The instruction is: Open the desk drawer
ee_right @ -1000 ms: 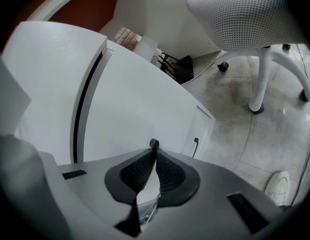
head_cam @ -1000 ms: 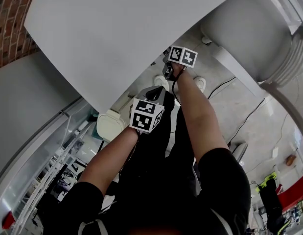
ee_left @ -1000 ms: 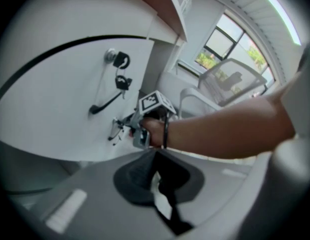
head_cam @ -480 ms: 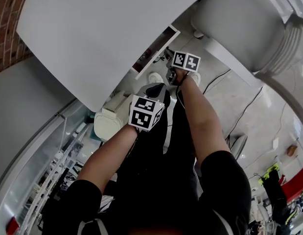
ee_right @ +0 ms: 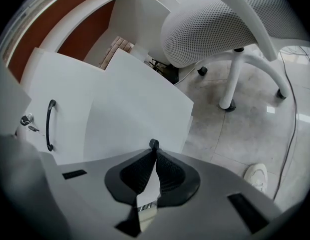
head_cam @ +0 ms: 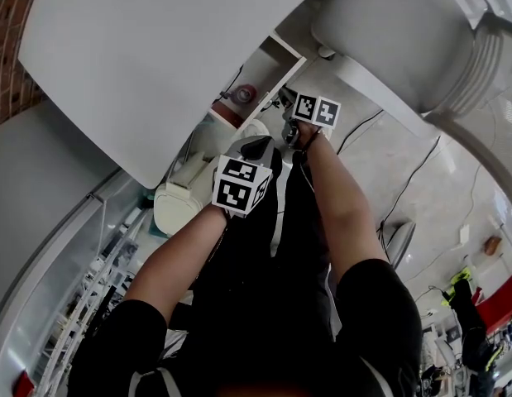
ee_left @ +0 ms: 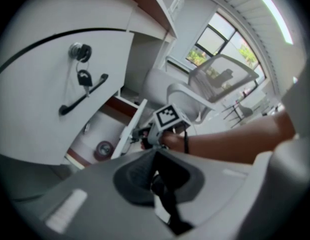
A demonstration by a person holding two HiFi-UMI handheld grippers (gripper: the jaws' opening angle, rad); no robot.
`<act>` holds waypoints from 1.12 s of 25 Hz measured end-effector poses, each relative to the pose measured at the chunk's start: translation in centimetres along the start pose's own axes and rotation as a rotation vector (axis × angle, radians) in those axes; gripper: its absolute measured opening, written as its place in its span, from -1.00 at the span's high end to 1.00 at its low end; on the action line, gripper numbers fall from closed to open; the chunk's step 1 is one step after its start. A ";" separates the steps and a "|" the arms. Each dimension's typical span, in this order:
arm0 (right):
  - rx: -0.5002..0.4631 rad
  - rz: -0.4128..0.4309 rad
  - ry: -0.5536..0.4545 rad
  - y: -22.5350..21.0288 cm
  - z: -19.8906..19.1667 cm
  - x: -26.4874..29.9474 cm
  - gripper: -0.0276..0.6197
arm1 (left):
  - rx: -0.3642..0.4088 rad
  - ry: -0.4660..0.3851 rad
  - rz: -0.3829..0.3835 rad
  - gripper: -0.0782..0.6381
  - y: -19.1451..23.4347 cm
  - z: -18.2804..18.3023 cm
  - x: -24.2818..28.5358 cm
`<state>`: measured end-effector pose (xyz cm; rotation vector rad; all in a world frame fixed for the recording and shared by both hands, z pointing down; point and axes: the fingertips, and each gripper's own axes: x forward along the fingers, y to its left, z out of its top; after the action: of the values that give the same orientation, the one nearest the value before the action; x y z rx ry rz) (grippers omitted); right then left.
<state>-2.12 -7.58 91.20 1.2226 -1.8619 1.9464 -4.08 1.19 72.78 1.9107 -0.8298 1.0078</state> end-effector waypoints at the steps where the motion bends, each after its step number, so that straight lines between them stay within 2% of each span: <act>1: 0.001 -0.004 -0.002 -0.2 -0.1 -0.2 0.85 | 0.000 0.002 -0.003 0.79 -0.1 0.0 0.1; 6: 0.036 -0.005 0.016 -0.6 -0.4 -0.4 0.84 | -0.005 0.003 -0.012 0.79 -0.5 -0.1 0.5; 8: 0.041 -0.032 0.027 -0.6 -0.4 -0.4 0.84 | -0.007 0.004 -0.014 0.79 -0.7 -0.1 0.5; 13: -0.077 -0.126 -0.024 0.0 0.0 -1.5 0.83 | -0.009 -0.002 -0.010 0.79 -0.7 0.2 0.3; 15: -0.129 -0.153 -0.060 0.1 0.2 -2.6 0.91 | -0.008 -0.008 -0.011 0.79 -0.7 0.4 0.2; 19: -0.161 -0.153 -0.075 0.3 -0.4 -4.3 0.92 | -0.003 -0.010 -0.010 0.79 -0.6 0.6 0.3; 24: -0.109 -0.080 -0.066 0.5 -0.9 -4.0 0.92 | 0.003 -0.007 -0.005 0.79 -0.4 0.7 0.4; 28: -0.189 -0.105 -0.079 0.3 -0.3 -4.4 0.92 | 0.002 -0.012 0.004 0.79 -0.2 0.7 0.7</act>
<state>0.42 -5.66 88.16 1.3266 -1.9259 1.6497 -3.34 0.52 73.02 1.9196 -0.8404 1.0008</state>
